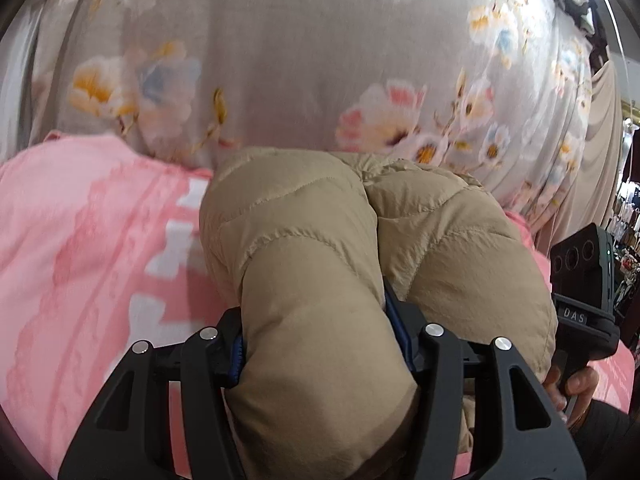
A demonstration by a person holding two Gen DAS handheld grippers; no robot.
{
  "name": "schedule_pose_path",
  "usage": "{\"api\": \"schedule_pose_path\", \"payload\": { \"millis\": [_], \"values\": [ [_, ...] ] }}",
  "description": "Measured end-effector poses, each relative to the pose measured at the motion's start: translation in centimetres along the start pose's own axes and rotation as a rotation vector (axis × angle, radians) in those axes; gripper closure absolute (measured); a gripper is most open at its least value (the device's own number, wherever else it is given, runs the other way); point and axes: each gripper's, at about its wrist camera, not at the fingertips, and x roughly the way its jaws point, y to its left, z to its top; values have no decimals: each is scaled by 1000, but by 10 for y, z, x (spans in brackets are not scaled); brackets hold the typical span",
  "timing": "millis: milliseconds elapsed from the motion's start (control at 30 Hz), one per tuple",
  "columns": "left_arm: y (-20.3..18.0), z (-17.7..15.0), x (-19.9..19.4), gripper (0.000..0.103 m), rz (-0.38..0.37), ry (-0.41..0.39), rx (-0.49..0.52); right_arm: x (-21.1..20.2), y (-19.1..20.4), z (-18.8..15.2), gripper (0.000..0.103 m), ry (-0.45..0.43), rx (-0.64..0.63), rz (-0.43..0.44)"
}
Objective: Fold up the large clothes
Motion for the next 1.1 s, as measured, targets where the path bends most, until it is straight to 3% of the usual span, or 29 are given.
{"api": "schedule_pose_path", "payload": {
  "millis": [133,233,367,400,467,633,733,800,900,1100],
  "values": [
    [19,-27,1,45,37,101,-50,6,-7,-18,84,75,56,-54],
    [28,-36,0,39,56,142,-88,6,-13,-25,76,106,106,-97],
    [26,-42,-7,25,102,181,-106,-11,-15,-35,68,127,162,-146],
    [23,-43,-10,16,130,193,-96,-18,-15,-38,65,134,173,-159],
    [18,-46,-17,10,184,222,-77,-35,-15,-43,61,137,181,-204],
    [20,-48,-39,10,214,277,-153,-87,5,-48,57,107,112,-354],
    [17,-38,-56,10,213,275,-215,-97,37,-40,63,99,2,-393],
    [3,-21,-64,10,223,238,-202,-90,60,-32,82,106,-74,-414],
    [-25,10,-64,10,275,192,-163,-57,101,-13,87,103,-224,-467],
    [-46,40,-26,10,510,157,-111,7,127,15,87,90,-374,-595]
  ]
}}
